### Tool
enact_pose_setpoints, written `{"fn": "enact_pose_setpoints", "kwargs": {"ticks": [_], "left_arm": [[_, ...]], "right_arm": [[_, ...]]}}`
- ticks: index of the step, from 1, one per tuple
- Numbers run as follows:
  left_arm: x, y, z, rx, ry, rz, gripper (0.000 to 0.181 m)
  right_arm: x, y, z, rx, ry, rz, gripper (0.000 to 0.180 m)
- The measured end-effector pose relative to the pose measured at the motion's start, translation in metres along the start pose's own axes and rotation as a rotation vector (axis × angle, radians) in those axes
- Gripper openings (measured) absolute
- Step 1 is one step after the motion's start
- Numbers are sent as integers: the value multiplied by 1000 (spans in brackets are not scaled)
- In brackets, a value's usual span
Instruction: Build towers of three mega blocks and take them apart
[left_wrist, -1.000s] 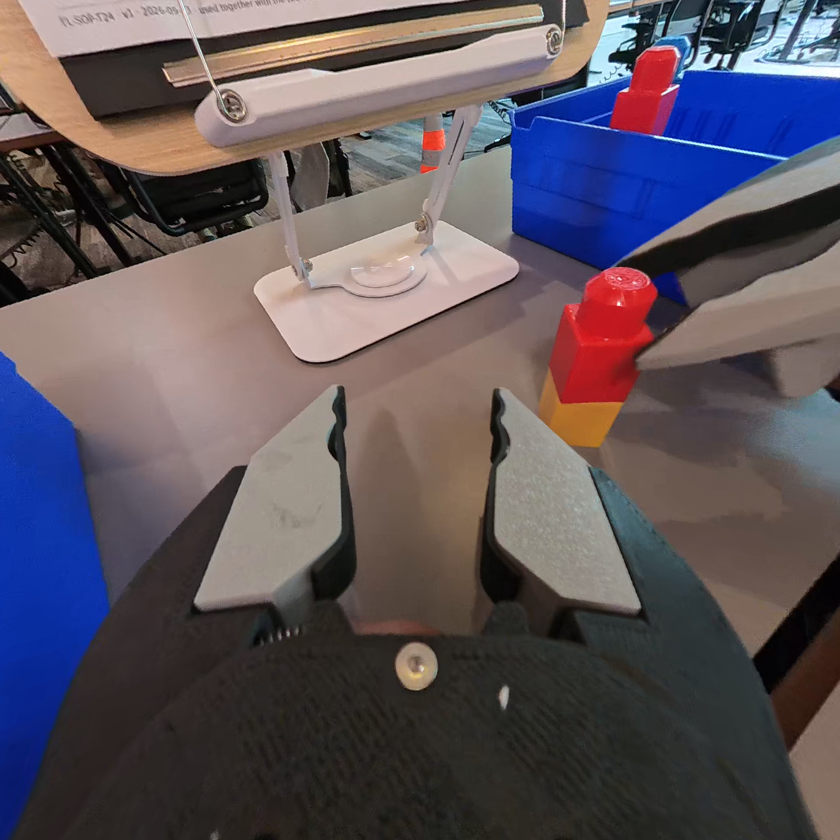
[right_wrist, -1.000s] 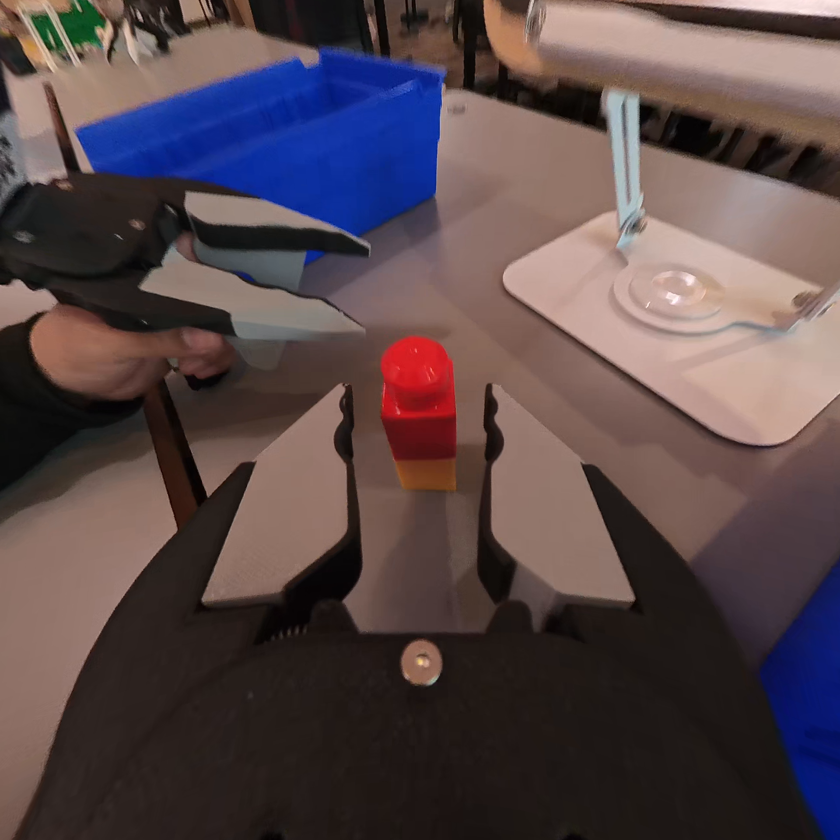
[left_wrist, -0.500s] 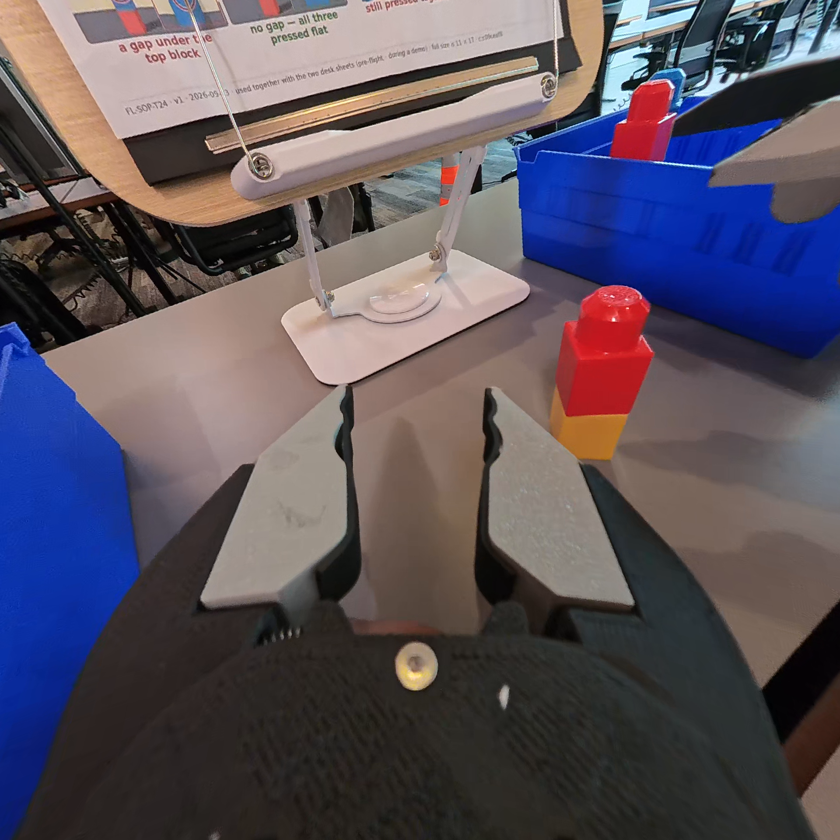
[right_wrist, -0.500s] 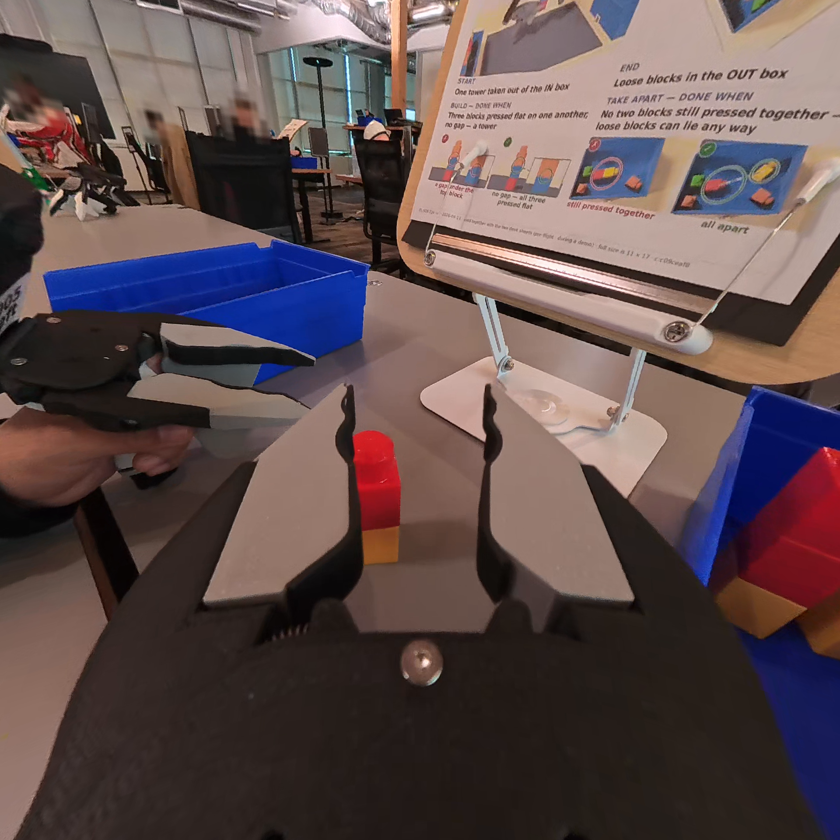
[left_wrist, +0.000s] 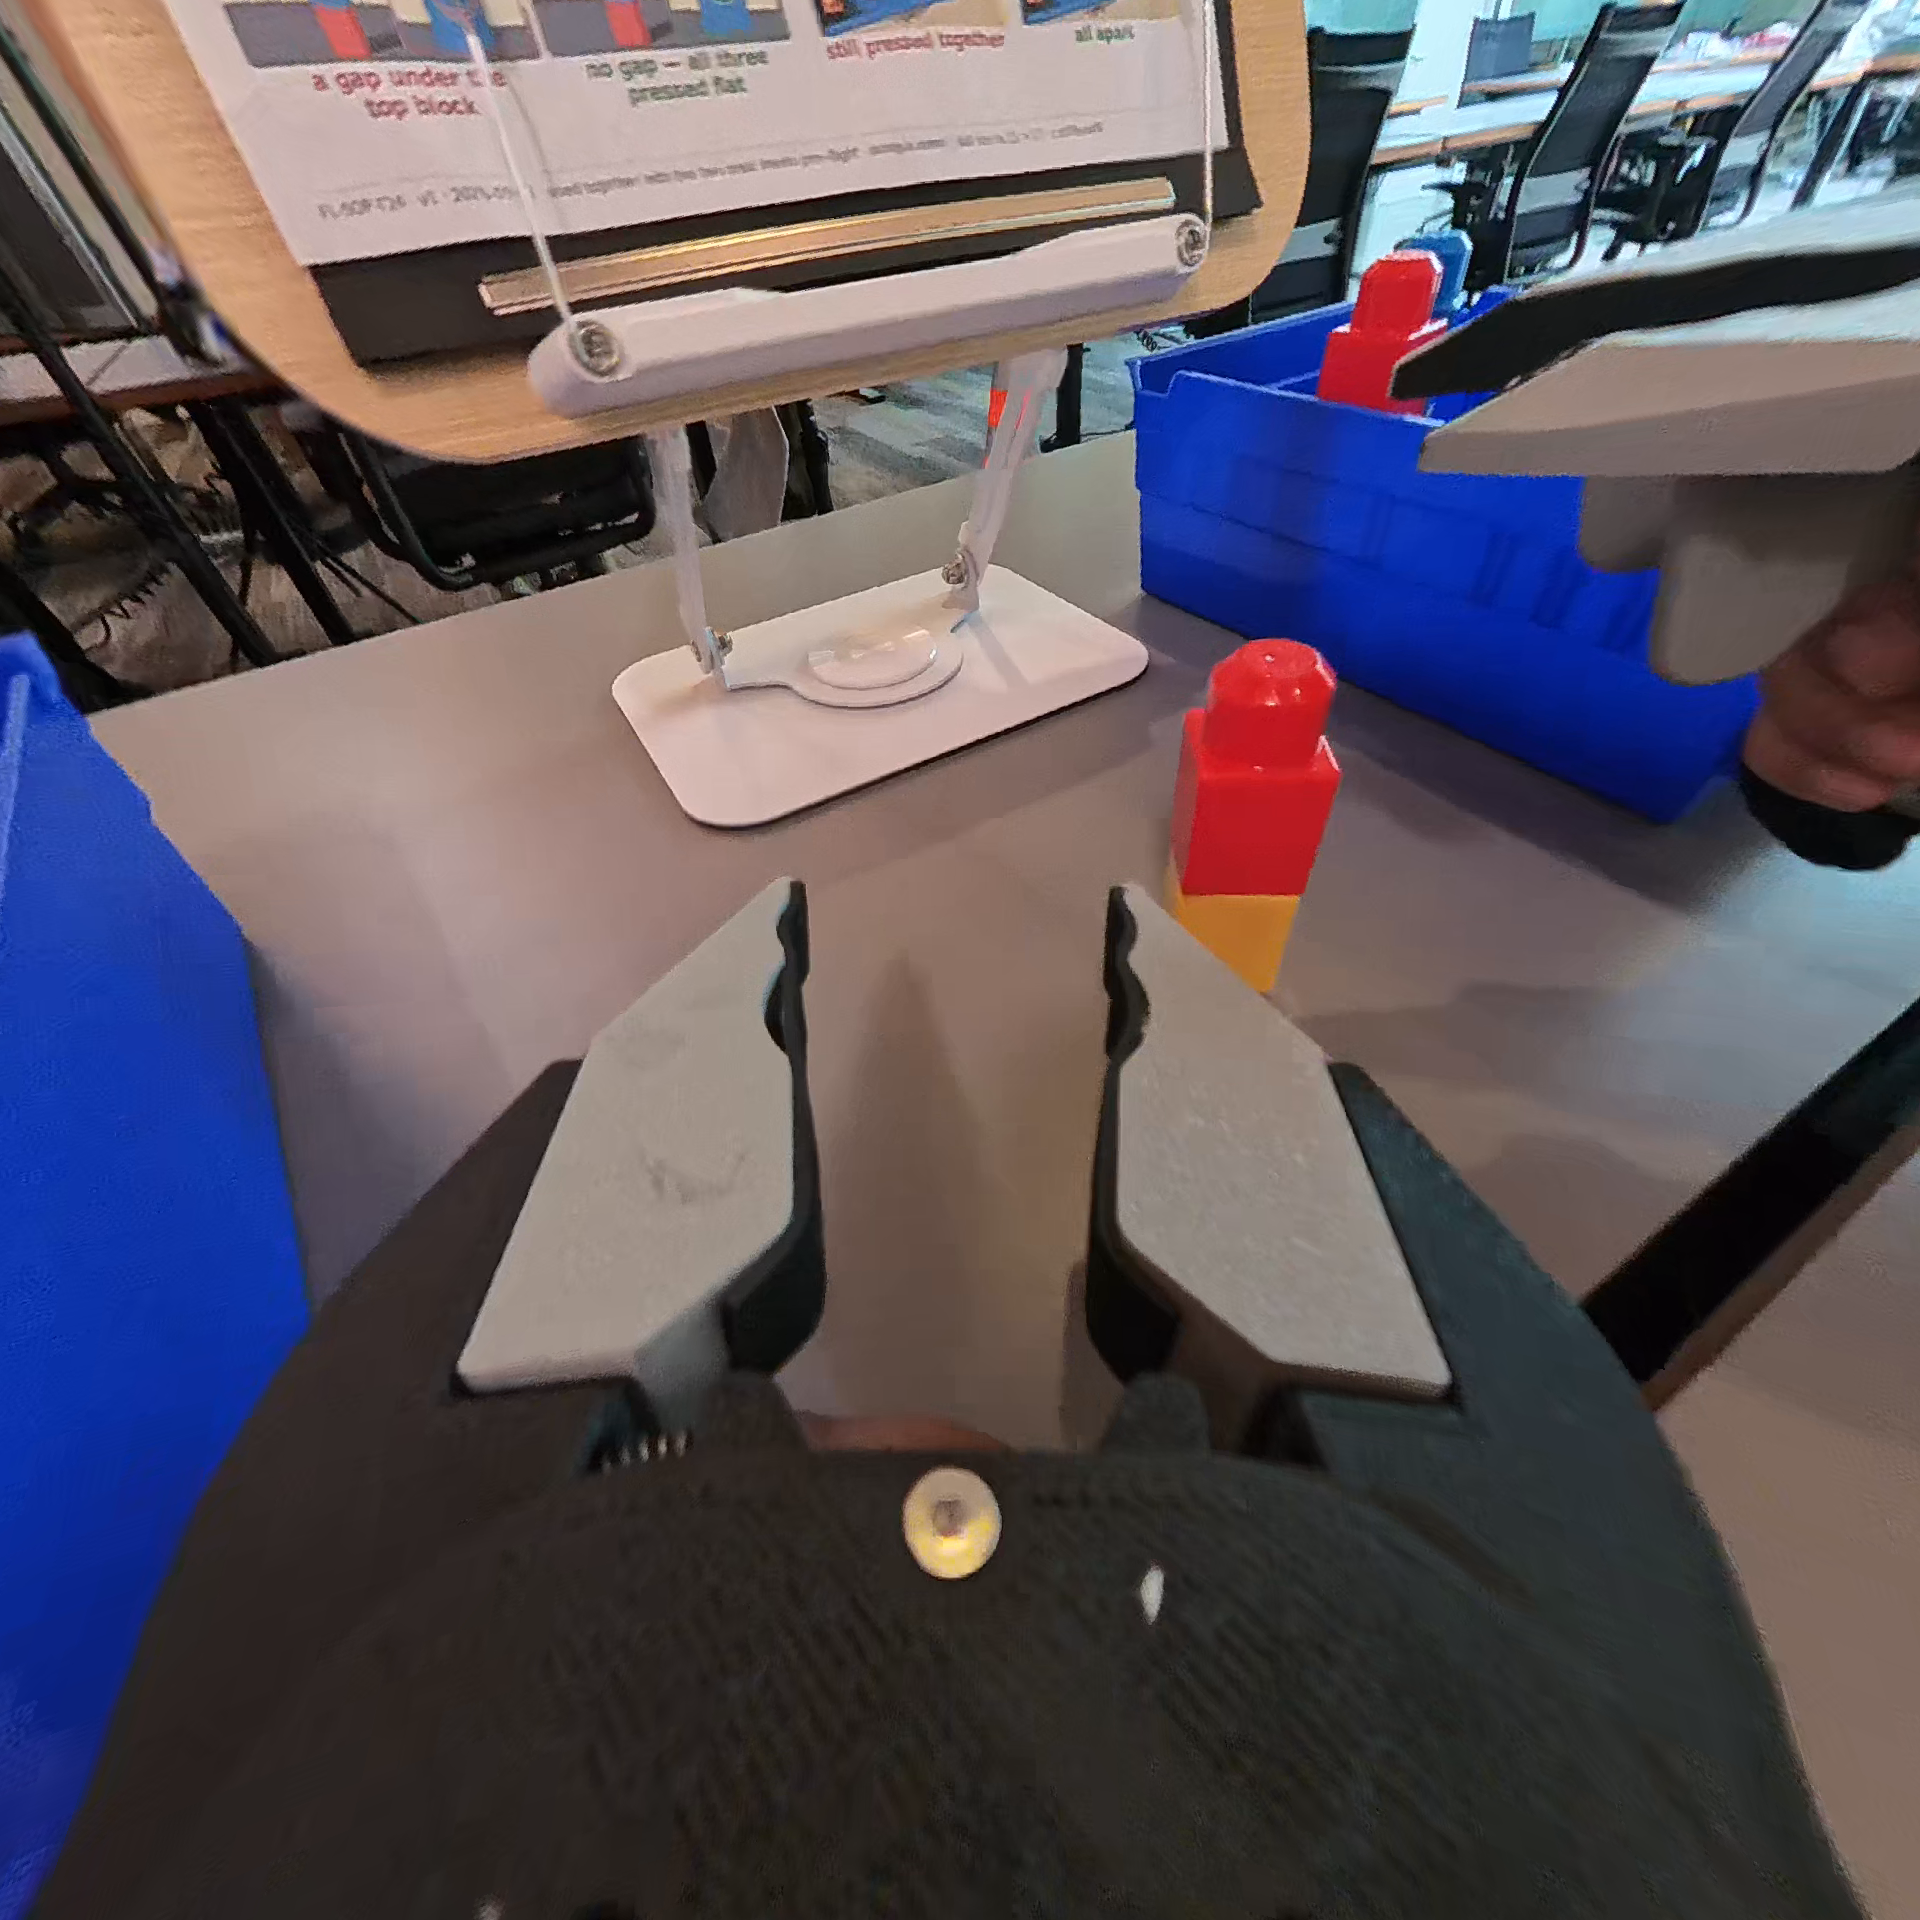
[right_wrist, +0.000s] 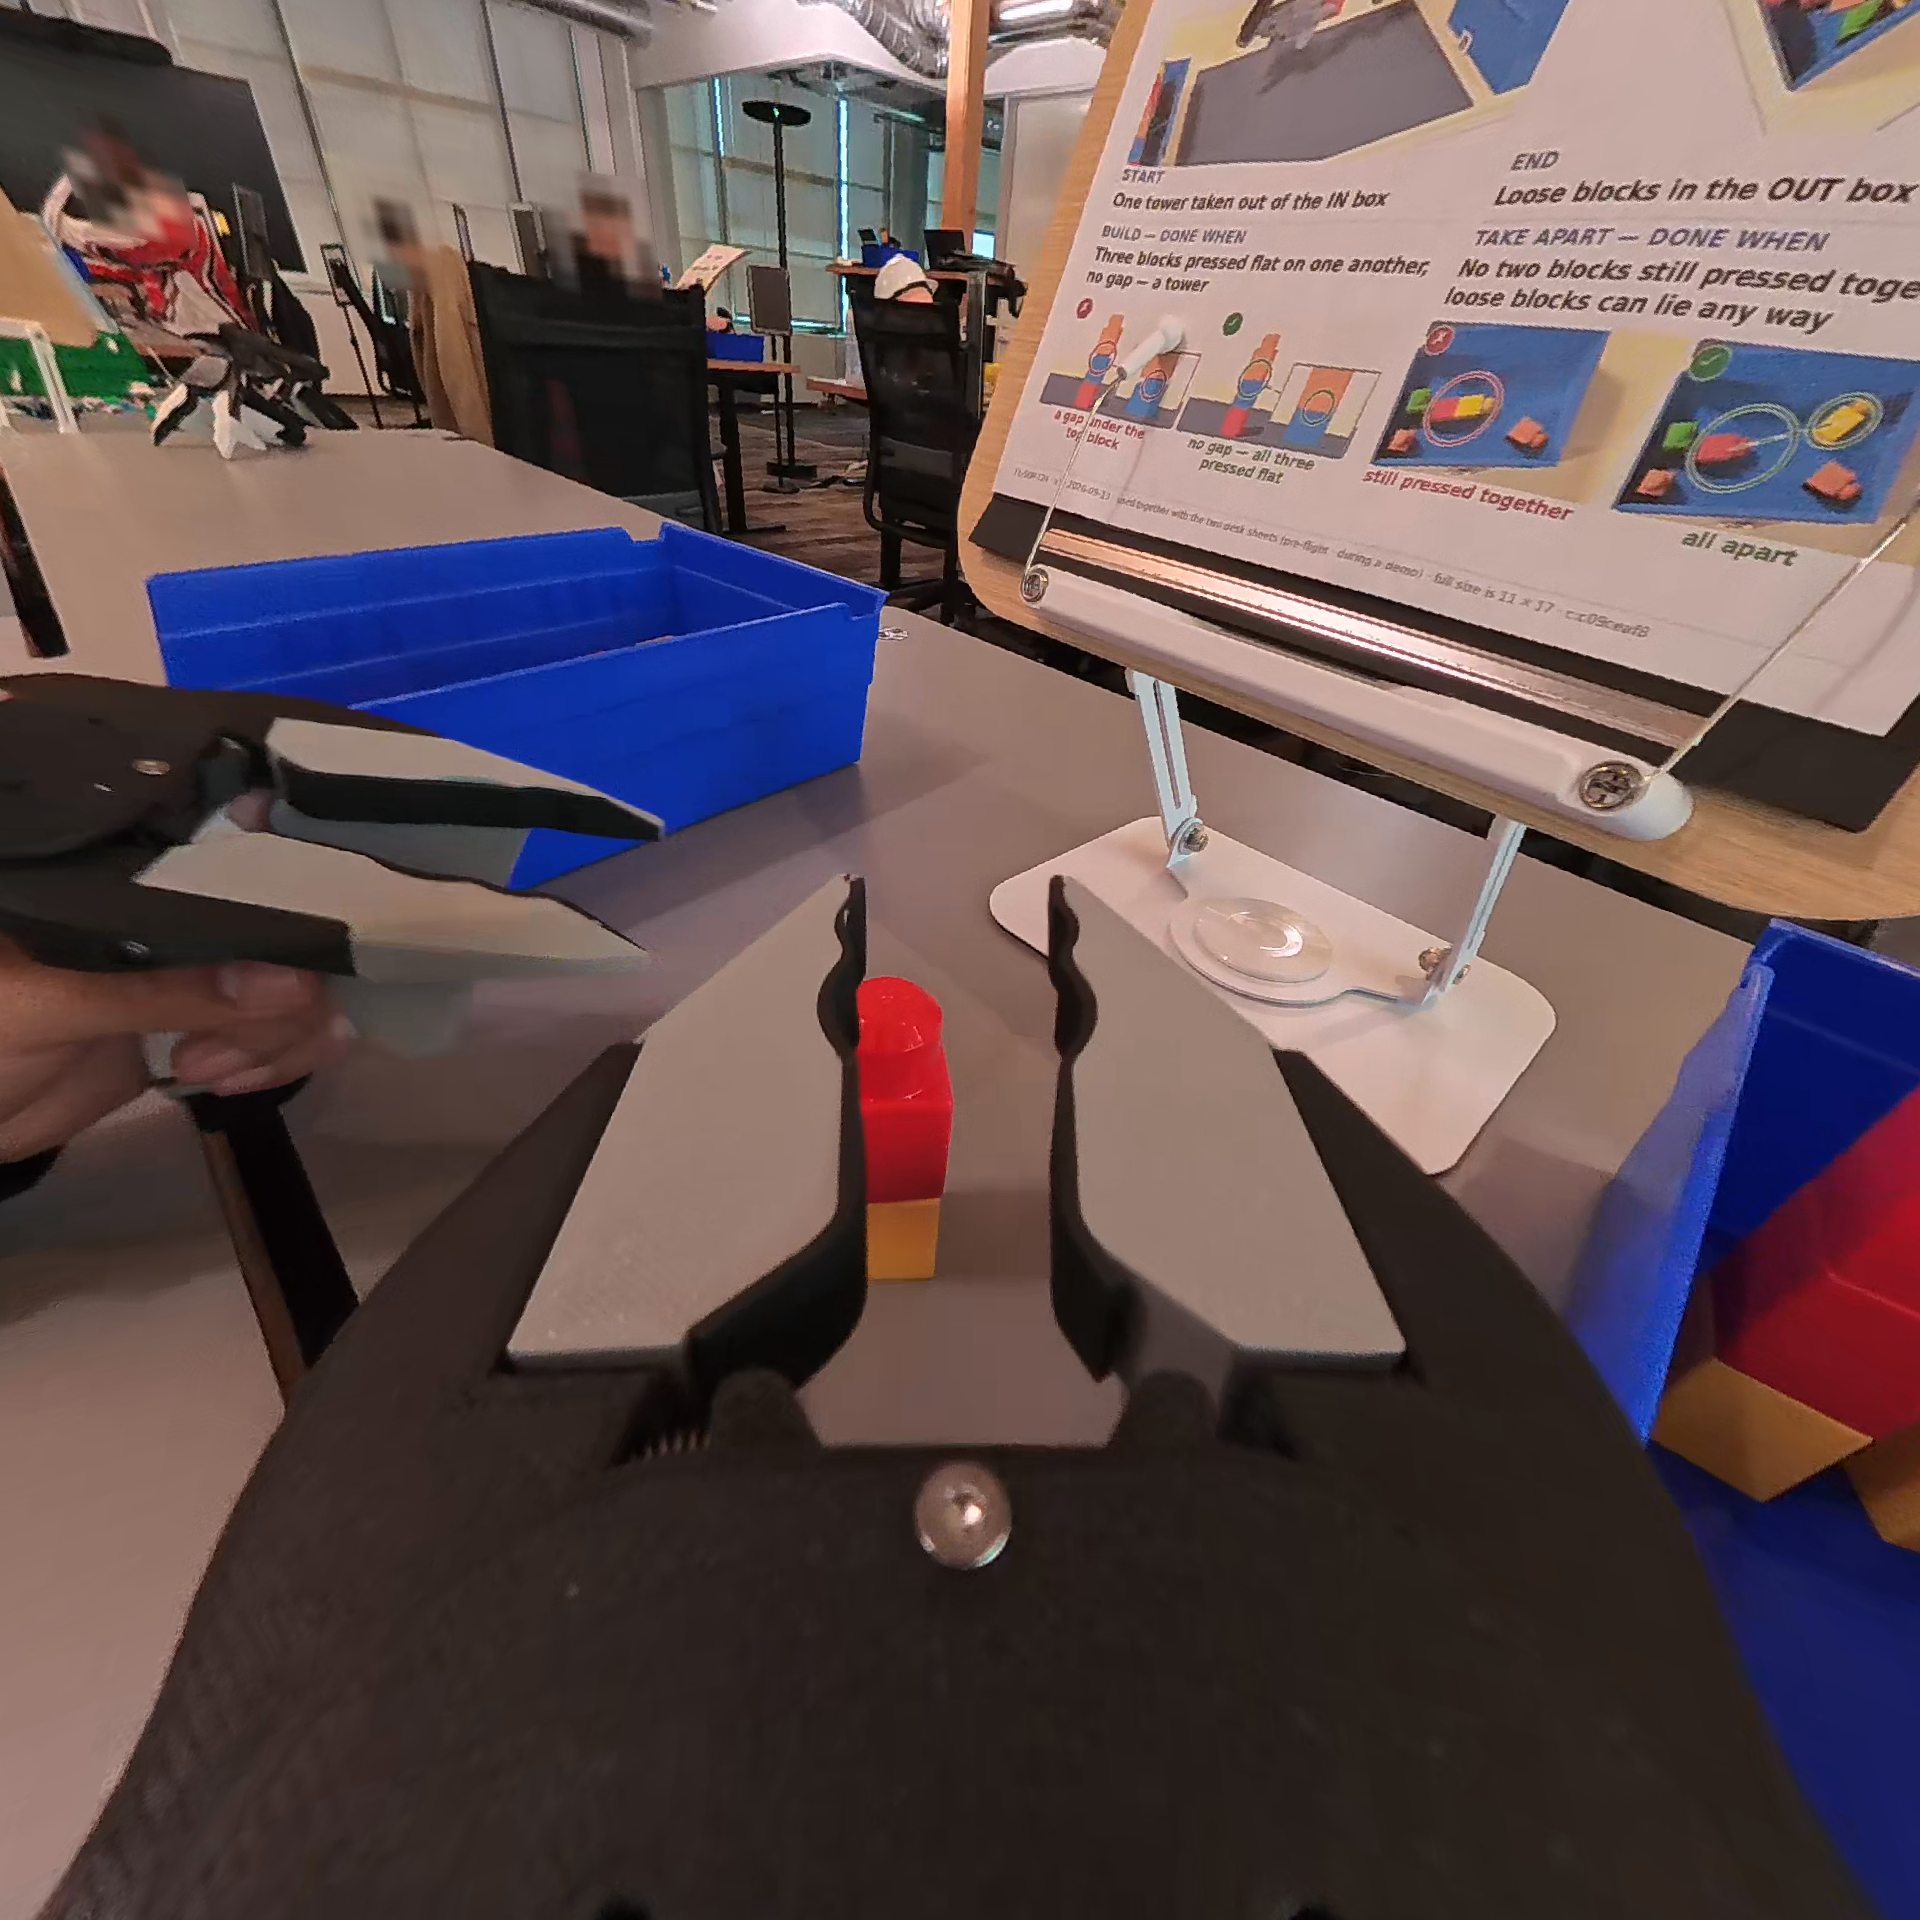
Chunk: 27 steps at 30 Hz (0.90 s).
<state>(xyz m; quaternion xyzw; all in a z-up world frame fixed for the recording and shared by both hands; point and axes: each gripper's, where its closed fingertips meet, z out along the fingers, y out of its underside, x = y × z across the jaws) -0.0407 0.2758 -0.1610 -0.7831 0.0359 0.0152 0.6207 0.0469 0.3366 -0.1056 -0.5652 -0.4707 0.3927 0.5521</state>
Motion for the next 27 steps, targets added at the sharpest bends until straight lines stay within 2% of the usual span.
{"fn": "enact_pose_setpoints", "kwargs": {"ticks": [4,6,9,12,15,18,22,27], "left_arm": [[-6,-15,-37,33,28,-121,56],[-18,-31,-63,35,-9,-97,56],[-72,-58,-101,19,-179,-46,45],[-142,-64,-120,-59,-298,-153,49],[-188,-42,-119,-207,-332,-242,59],[-218,-2,-119,-408,-399,-240,64],[-243,50,-122,-645,-483,-192,64],[-257,87,-118,-810,-550,-149,59]], "right_arm": [[-1,-1,0,4,9,-29,33],[-1,-3,0,8,15,-37,33],[-1,-8,-2,27,22,-36,33],[0,-9,-3,40,21,-16,33],[1,-7,-2,36,18,1,33],[2,-2,0,21,21,3,33],[1,-2,1,18,16,4,33],[-2,-2,2,11,17,-19,33]]}}
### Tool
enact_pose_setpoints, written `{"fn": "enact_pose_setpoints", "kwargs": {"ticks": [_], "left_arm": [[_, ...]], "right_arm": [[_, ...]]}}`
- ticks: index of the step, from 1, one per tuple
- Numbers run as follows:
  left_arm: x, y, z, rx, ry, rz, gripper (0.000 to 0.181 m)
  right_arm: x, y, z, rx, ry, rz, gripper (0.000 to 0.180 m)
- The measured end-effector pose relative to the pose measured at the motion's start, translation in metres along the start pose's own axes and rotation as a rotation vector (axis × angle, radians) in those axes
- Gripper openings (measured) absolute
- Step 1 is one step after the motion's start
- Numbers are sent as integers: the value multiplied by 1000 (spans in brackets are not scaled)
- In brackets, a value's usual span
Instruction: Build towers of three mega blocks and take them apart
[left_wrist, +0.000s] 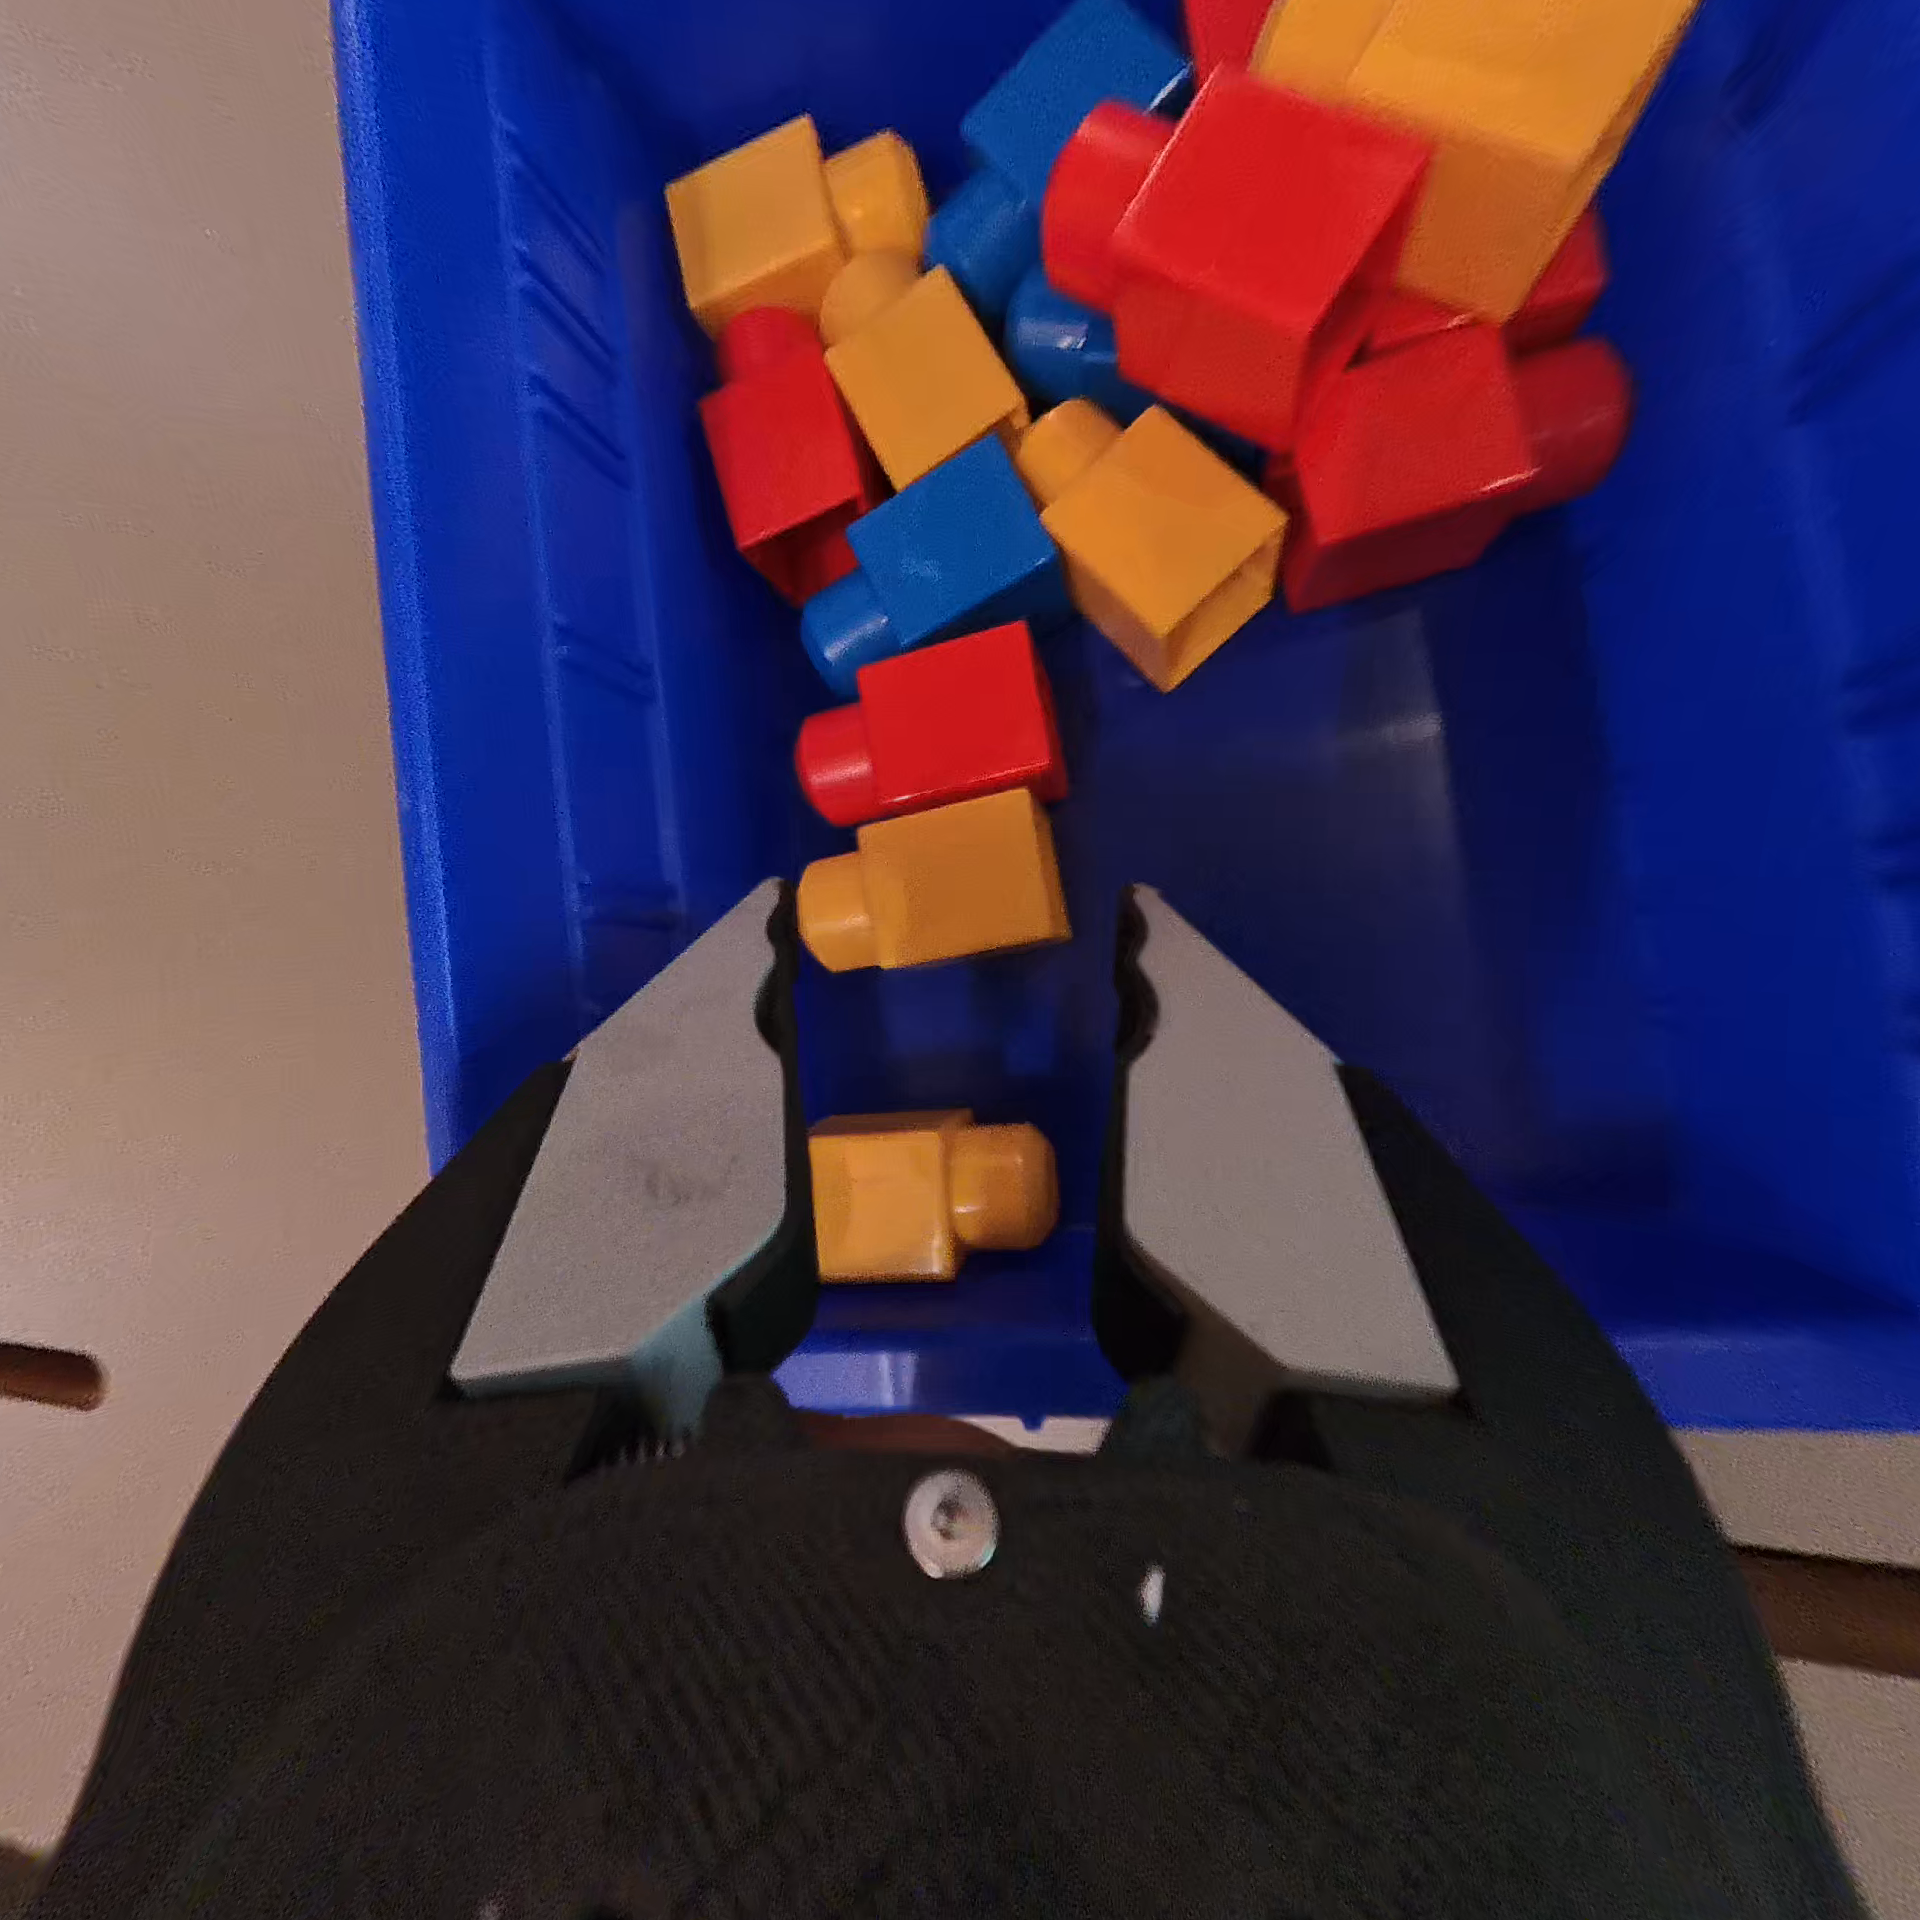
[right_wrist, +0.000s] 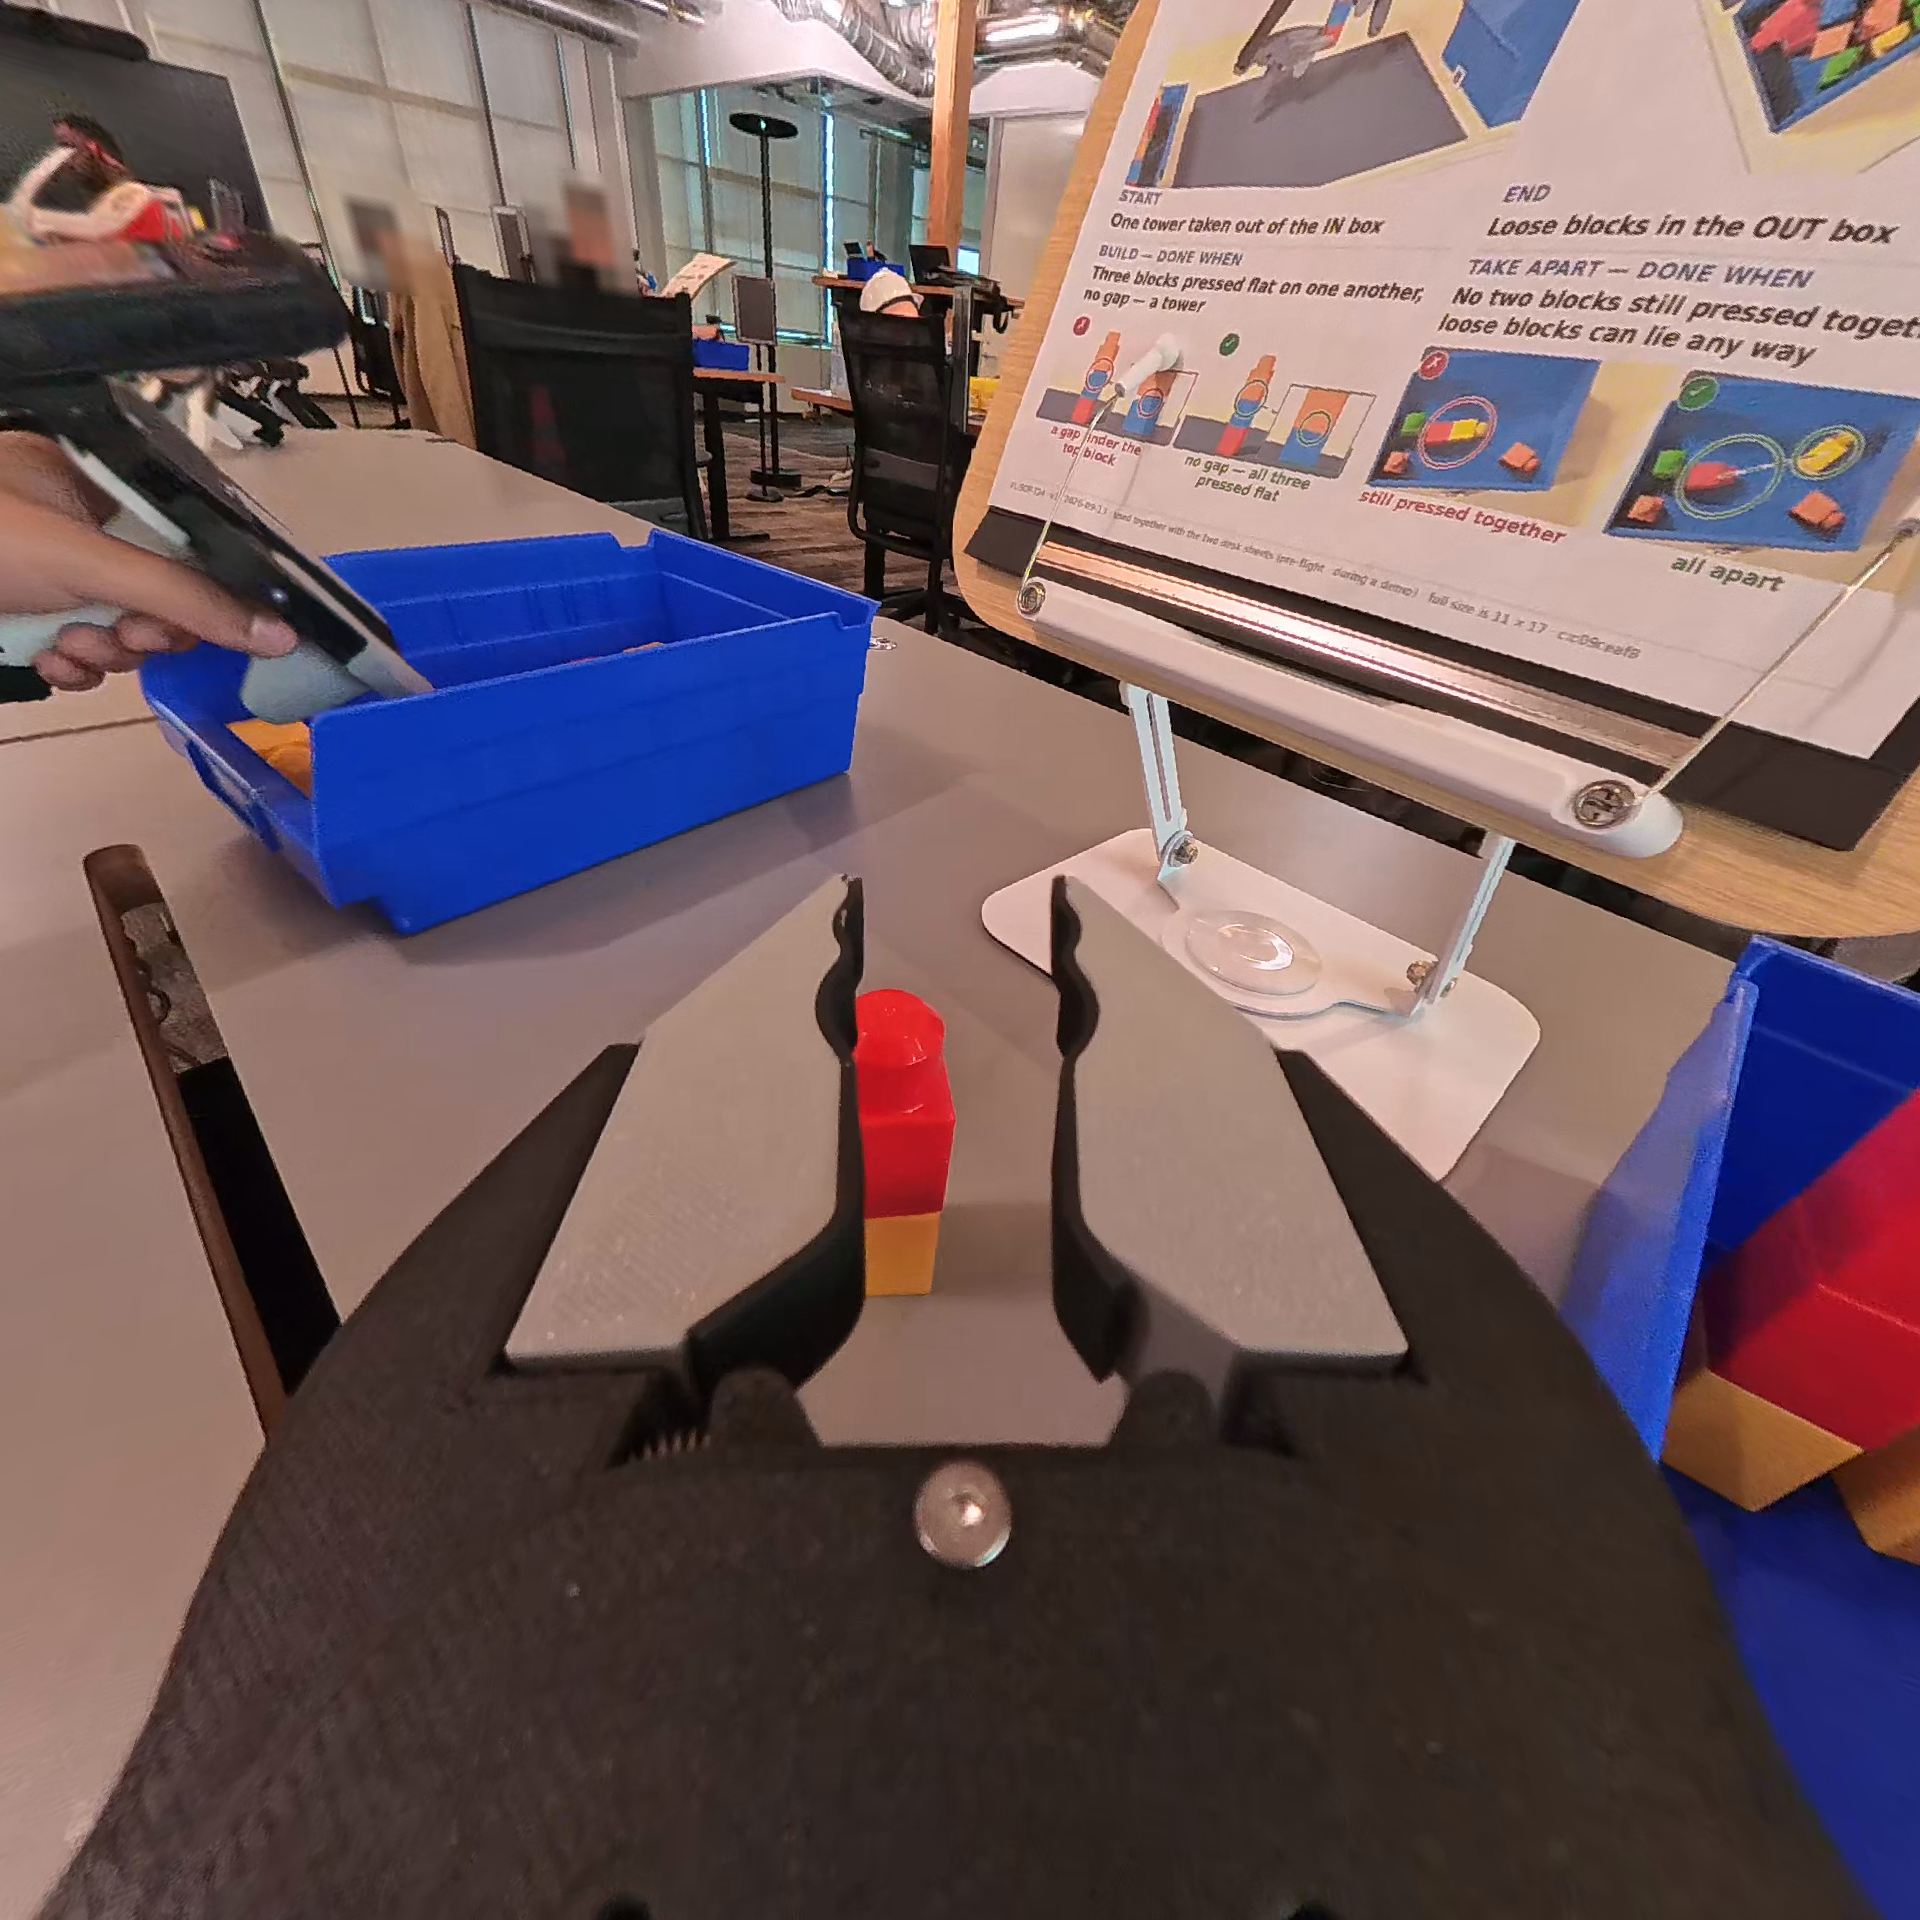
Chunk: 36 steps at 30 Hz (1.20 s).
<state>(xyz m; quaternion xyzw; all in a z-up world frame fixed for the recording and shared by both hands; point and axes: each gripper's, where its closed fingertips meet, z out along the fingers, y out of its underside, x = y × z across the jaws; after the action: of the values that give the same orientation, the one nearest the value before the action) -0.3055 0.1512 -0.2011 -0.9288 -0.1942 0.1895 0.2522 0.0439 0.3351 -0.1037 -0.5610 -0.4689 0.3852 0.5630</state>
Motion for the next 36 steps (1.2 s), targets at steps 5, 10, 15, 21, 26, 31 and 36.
{"fn": "enact_pose_setpoints", "kwargs": {"ticks": [5,10,15,21,26,31,36], "left_arm": [[-6,14,21,-93,-101,94,37],[-21,1,9,-3,-201,179,4],[-12,-14,-24,81,-143,226,0],[4,-37,-67,244,-106,235,0],[58,-70,-134,525,102,186,0],[140,-79,-189,722,404,196,0],[203,-85,-197,828,611,188,0]], "right_arm": [[2,-1,0,3,1,1,33],[6,-2,-2,7,4,20,33],[6,-5,-3,21,-4,42,33],[3,-4,-3,17,-5,34,33],[-2,-6,-3,21,-38,50,33],[-14,-9,-2,21,-92,81,37],[-23,-10,0,12,-103,56,38]]}}
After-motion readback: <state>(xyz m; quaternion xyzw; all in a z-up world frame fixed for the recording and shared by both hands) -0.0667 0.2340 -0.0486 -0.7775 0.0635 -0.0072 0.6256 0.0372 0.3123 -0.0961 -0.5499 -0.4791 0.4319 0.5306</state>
